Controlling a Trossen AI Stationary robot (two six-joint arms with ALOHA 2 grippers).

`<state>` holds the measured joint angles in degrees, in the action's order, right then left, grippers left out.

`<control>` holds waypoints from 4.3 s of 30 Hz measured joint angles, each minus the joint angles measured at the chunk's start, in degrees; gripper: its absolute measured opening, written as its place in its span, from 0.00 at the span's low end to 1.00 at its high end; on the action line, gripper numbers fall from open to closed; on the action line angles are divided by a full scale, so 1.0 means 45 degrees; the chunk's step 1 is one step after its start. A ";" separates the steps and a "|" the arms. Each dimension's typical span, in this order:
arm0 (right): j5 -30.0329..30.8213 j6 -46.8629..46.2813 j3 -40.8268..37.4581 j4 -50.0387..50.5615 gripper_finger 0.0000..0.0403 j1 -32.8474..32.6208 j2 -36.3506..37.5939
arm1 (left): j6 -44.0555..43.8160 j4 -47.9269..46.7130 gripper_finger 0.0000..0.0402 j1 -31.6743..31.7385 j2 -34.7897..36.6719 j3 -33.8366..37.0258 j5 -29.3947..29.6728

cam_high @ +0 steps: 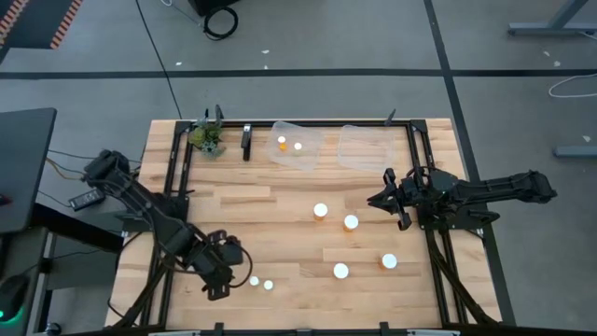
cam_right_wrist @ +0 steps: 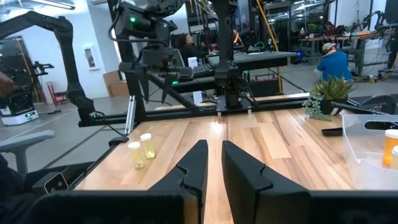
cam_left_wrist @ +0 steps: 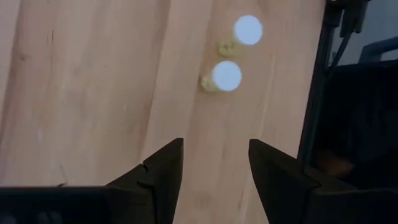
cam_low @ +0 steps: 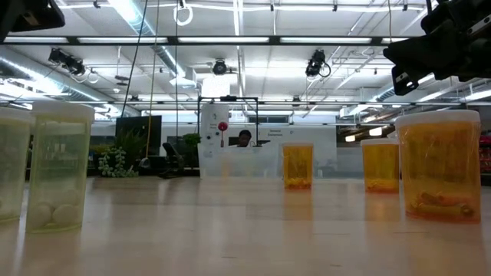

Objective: Pick and place medicine bottles into bin by pill shape (circle, oval)
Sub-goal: Put the small yellow pill bottle into the left transparent bin

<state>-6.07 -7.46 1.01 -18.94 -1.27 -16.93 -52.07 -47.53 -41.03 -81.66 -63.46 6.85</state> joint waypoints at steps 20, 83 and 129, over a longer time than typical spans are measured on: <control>-0.0002 0.0000 0.0000 0.0000 0.13 -0.0002 -0.0001 | -0.0658 0.1029 0.47 -0.0320 -0.1616 0.0000 -0.0486; -0.0003 0.0000 -0.0003 0.0005 0.13 -0.0003 -0.0005 | 0.1259 -0.1264 0.58 -0.0194 -0.5755 -0.3002 0.0019; -0.0003 0.0000 -0.0003 0.0002 0.13 0.0000 -0.0003 | 0.2738 0.0157 0.33 0.0023 -0.6031 -0.3002 0.1276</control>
<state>-6.09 -7.46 0.99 -18.93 -1.27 -16.94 -39.75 -46.83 -40.93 -108.80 -76.97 12.59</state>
